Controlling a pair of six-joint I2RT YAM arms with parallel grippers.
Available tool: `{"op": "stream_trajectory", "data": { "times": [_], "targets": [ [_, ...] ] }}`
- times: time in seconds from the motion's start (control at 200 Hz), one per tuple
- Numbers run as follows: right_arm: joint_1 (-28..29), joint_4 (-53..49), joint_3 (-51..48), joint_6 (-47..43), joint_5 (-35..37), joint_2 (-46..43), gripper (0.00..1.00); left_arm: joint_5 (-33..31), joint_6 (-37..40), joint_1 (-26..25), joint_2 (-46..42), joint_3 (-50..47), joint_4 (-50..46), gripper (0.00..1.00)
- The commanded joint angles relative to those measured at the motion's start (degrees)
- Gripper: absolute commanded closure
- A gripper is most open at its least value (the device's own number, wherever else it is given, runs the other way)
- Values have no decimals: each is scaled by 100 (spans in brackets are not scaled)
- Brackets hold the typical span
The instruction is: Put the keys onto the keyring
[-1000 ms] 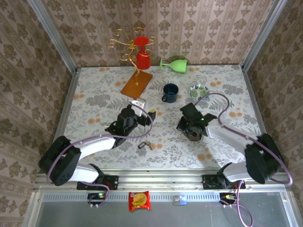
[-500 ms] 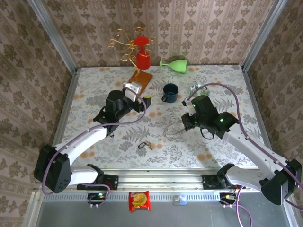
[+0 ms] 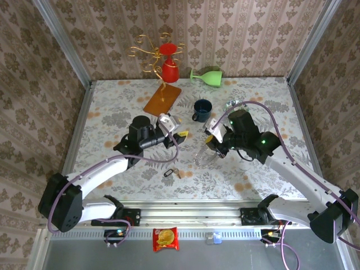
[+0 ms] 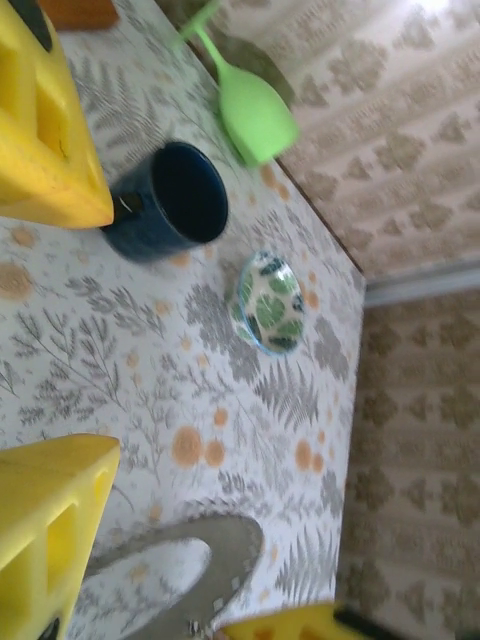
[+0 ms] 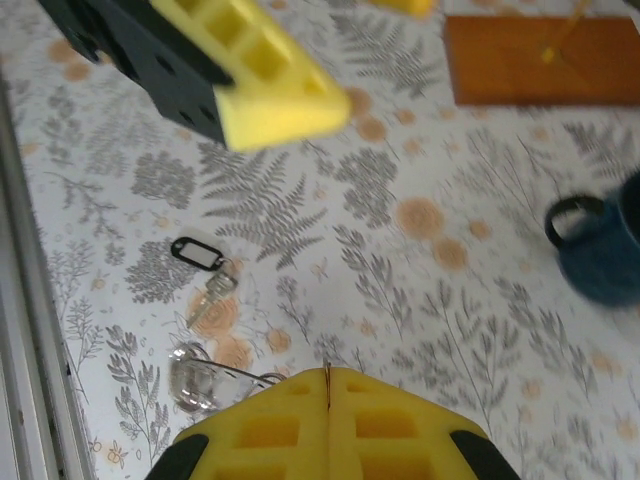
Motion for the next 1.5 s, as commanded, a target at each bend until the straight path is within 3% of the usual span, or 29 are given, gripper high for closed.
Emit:
{"op": "stream_trajectory", "data": {
  "times": [0.0,0.195,0.545,1.17,1.265,1.345,1.385,1.445,1.495],
  "targets": [
    [-2,684,-155,-662,-750,-117,100,1189,592,5,126,-269,917,47],
    [9,929,-201,-841,-1113,6,100,2227,917,-12,293,-216,869,62],
    [151,1044,-362,-1212,-1259,33,100,2922,1216,-134,570,-6,335,65],
    [413,1008,-326,-1406,-1295,215,100,3040,1148,-242,669,38,394,78],
    [440,998,-323,-1397,-1280,250,100,3035,1075,-258,671,30,487,86],
    [440,1045,-346,-1374,-1195,223,100,3002,1022,-255,656,14,510,100],
    [434,1139,-375,-1266,-1043,148,100,2947,982,-254,622,-7,516,100],
    [354,1255,-460,-1053,-872,-54,81,2750,876,-252,535,-60,528,100],
    [229,1387,-596,-878,-816,-310,71,2477,666,-257,434,-99,530,100]
  ]
}}
